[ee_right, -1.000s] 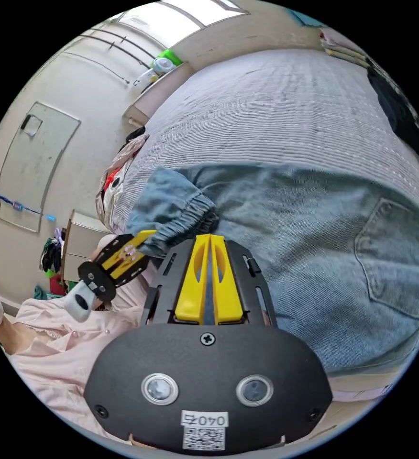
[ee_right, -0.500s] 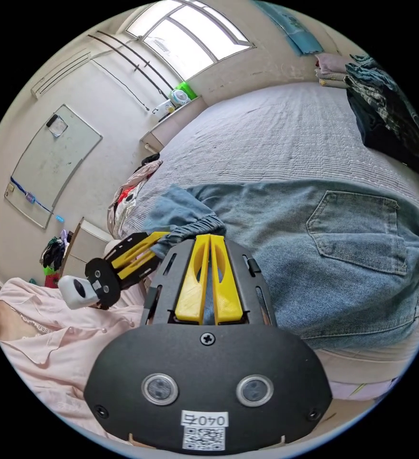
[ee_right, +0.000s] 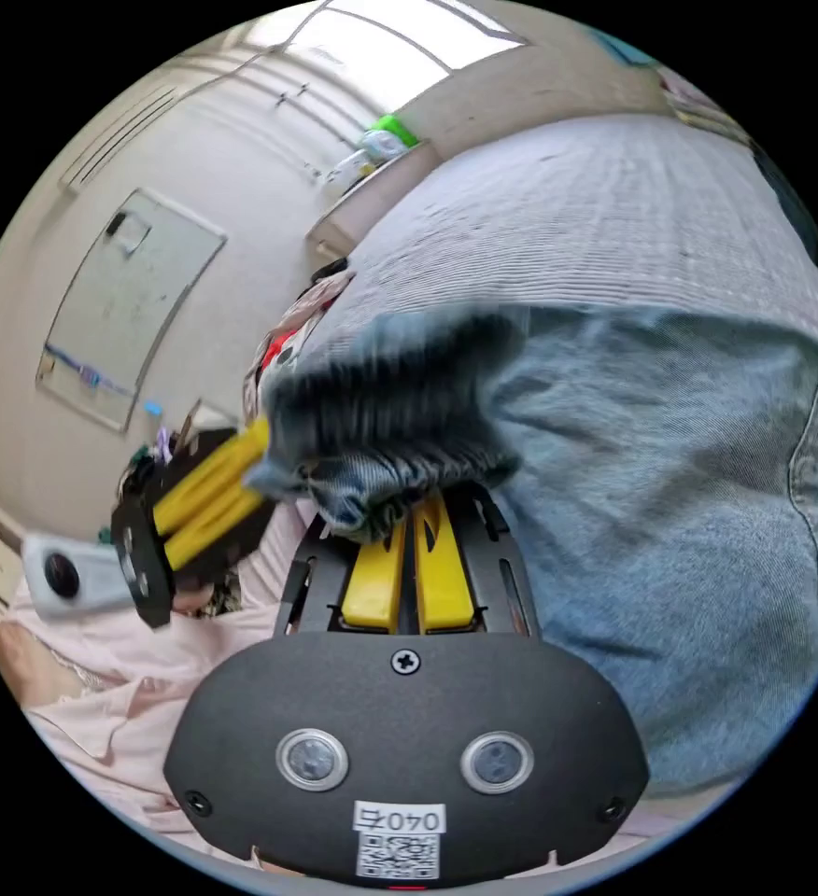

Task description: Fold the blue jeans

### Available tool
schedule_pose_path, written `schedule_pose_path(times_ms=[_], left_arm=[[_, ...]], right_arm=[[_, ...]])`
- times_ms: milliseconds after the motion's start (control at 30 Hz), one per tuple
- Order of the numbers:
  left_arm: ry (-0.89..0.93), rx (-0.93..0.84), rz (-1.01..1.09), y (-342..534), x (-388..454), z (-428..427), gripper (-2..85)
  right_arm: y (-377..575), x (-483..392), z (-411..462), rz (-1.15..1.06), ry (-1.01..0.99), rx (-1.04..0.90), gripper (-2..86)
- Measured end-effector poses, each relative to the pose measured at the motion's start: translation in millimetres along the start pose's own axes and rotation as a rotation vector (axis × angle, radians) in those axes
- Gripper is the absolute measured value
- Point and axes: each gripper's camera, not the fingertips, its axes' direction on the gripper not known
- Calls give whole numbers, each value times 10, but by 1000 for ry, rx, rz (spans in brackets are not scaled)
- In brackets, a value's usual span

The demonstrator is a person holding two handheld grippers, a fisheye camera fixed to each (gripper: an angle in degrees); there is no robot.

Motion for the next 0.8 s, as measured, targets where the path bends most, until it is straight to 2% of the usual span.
schedule_pose_path(times_ms=[67, 133, 200, 333, 400, 467, 533, 600, 667, 733, 800], left_arm=[[11, -47, 50, 138, 225, 157, -14], [-33, -55, 92, 202, 340, 234, -14], [-43, -25, 58, 156, 274, 140, -14], [-38, 70, 23, 106, 241, 45, -13], [10, -39, 103, 104, 505, 366, -9], [65, -189, 131, 137, 663, 655, -5], [49, -120, 105, 179, 645, 535, 7], [159, 19, 68, 219, 465, 154, 22], [178, 135, 50, 271, 321, -175, 20], [123, 199, 44, 328, 177, -396, 10], [-17, 145, -7, 430, -104, -347, -5]], right_arm=[[-100, 347, 95, 82, -19, -11, -9], [-139, 378, 118, 83, 41, -32, -9], [-153, 286, 37, 48, 87, -31, -9], [-121, -63, -381, -103, 210, 128, -9], [-190, 45, -339, -60, 313, 38, -9], [-222, 292, -383, 117, 476, -21, -9], [-180, 170, -553, 109, 509, 46, -9], [-184, -103, -639, 42, 522, 89, -9], [-275, -503, -549, -72, 519, 73, -9], [-366, -749, -383, -155, 501, 42, -9], [-464, -896, -170, -211, 496, -8, -9]])
